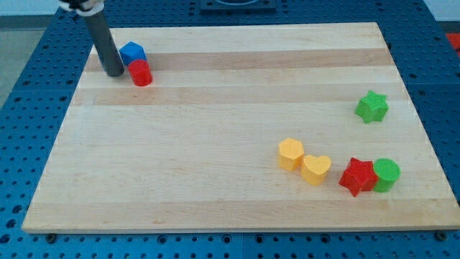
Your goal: Move red circle closer to the blue triangle
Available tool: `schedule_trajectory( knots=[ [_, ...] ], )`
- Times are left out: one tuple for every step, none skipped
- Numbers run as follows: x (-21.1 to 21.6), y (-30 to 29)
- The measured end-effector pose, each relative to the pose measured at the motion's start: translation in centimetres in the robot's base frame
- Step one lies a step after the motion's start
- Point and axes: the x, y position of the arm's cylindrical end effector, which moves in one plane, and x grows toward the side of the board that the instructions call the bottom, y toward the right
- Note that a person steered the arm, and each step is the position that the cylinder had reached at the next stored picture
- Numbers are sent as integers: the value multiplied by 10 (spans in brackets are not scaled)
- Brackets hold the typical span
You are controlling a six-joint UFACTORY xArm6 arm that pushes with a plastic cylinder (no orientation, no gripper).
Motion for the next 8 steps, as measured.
schedule_trajectory(
  knots=[
    [40,0],
    [53,23],
    [43,57],
    [43,62],
    [41,62],
    [28,59],
    [23,57],
    [33,107]
  ],
)
